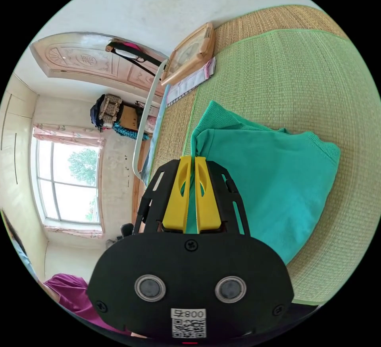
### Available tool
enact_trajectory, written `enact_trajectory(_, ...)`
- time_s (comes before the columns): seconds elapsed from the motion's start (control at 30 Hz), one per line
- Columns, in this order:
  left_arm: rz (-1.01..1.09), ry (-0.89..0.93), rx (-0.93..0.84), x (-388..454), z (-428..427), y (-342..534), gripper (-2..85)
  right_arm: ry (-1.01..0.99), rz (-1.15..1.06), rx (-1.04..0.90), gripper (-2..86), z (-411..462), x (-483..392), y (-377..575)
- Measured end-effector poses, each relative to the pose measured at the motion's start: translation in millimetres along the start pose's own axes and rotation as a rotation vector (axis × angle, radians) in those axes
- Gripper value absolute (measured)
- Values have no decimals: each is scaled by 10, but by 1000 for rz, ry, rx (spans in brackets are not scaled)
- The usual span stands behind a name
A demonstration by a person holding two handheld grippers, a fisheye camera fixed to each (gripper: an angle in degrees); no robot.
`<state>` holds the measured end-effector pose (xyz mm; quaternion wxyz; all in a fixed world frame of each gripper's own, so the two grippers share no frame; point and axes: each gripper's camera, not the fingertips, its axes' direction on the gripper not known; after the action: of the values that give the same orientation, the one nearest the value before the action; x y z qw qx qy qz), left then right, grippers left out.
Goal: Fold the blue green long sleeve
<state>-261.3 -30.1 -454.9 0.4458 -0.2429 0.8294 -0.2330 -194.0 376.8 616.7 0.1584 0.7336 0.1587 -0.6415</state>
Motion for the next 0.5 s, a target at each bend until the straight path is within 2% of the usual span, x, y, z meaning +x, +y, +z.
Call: enact_trajectory(0.5,-125,91,26,-1067,-1047,-194,11,77,11,-50,11,698,-574,-492)
